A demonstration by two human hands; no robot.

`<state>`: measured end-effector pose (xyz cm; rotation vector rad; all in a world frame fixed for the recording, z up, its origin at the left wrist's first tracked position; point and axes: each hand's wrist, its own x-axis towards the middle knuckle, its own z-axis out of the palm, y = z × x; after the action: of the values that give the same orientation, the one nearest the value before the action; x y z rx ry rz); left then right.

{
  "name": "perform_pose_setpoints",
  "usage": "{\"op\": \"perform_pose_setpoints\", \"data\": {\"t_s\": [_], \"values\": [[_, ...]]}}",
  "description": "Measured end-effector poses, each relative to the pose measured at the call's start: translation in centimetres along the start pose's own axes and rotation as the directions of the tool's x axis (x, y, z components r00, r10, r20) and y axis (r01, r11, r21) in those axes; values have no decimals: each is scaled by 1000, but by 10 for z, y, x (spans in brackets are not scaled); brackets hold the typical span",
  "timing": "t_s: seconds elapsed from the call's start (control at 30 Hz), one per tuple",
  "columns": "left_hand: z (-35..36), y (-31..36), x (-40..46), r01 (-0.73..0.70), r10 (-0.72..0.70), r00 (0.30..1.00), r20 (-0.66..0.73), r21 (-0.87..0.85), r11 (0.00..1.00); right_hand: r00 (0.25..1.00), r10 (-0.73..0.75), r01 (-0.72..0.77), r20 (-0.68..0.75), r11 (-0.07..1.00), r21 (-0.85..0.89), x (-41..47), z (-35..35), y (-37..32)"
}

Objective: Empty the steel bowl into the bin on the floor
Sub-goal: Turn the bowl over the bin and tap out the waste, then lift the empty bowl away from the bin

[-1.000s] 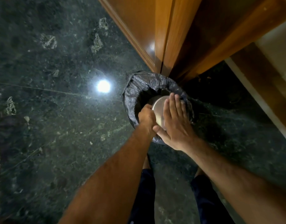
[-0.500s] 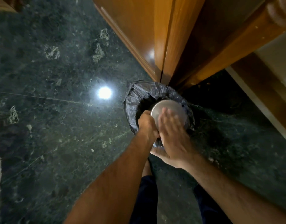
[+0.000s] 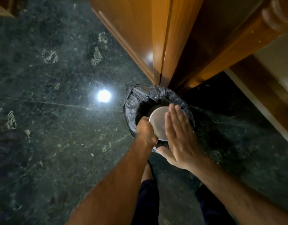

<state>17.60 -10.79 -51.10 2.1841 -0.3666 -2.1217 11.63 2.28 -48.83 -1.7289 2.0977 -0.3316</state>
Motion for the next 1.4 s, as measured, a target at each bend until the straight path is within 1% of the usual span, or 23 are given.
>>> {"op": "perform_pose_setpoints", "data": {"t_s": [0.03, 0.13, 0.2, 0.23, 0.27, 0.3, 0.33, 0.37, 0.4, 0.43, 0.47, 0.5, 0.53, 0.57, 0.6, 0.63, 0.7, 0.73, 0.8, 0.87, 1.17, 1.33, 1.4], "values": [[1, 0, 1, -16, 16, 1000, -2, -11, 1000, 1000, -8, 8, 4, 1000, -18, 1, 1, 0], [3, -7, -1, -68, 73, 993, -89, 58, 996, 957, 56, -43, 285, 998, -50, -7, 6, 5], [0, -6, -4, -135, 149, 980, -134, 108, 985, 965, 82, -98, 248, 994, 54, -10, 5, 12], [-4, -6, -6, -224, 244, 958, -148, 141, 964, 975, 139, -166, 173, 975, 149, -10, 2, 12], [-5, -5, -7, -357, 390, 911, -138, 214, 909, 958, 271, -285, 91, 921, 264, -7, -4, 13], [-10, -8, -12, -493, 544, 835, -82, 327, 806, 890, 456, -430, 28, 815, 388, -8, -9, 13], [-13, -11, -16, -615, 676, 737, 21, 437, 657, 767, 640, -564, 31, 652, 506, -3, -14, 15], [-16, -16, -20, -715, 766, 621, 165, 520, 467, 635, 764, -655, 117, 452, 605, 2, -18, 19], [-20, -19, -26, -792, 820, 472, 323, 565, 233, 515, 810, -697, 281, 205, 688, 10, -25, 21], [-23, -21, -34, -834, 838, 289, 463, 552, -18, 432, 764, -698, 479, -53, 714, 17, -32, 25], [-26, -23, -40, -838, 814, 102, 571, 491, -239, 402, 669, -677, 624, -241, 695, 20, -41, 28], [-27, -23, -49, -821, 762, -52, 646, 407, -400, 416, 588, -653, 694, -338, 678, 20, -50, 30], [-30, -24, -57, -797, 714, -154, 683, 341, -499, 450, 551, -635, 703, -356, 686, 18, -56, 30], [-31, -24, -65, -771, 679, -203, 706, 312, -555, 482, 550, -620, 682, -336, 709, 16, -63, 29], [-35, -25, -72, -756, 667, -201, 717, 319, -571, 516, 554, -598, 653, -312, 738, 13, -66, 26], [-38, -25, -81, -751, 675, -159, 720, 356, -557, 555, 552, -572, 622, -290, 768, 9, -72, 22], [-47, -26, -101, -757, 724, -9, 690, 468, -455, 633, 539, -505, 556, -258, 824, 0, -90, 13], [-49, -23, -118, -775, 752, 41, 658, 495, -392, 675, 533, -465, 510, -229, 855, -6, -105, 5], [-55, -14, -148, -833, 774, 129, 620, 491, -255, 725, 542, -405, 425, -164, 900, -16, -130, -11], [-61, 2, -189, -863, 739, 172, 651, 461, -205, 751, 566, -353, 341, -92, 931, -25, -168, -33], [-68, 70, -397, -840, 670, 93, 736, 420, -344, 824, 566, -166, 18, 211, 963, -65, -366, -134], [-27, 92, -494, -816, 625, -1, 781, 360, -452, 802, 585, -103, -122, 336, 936, -89, -467, -136], [4, 96, -525, -807, 602, -7, 799, 351, -475, 808, 564, -63, -168, 368, 928, -105, -507, -126]]}}
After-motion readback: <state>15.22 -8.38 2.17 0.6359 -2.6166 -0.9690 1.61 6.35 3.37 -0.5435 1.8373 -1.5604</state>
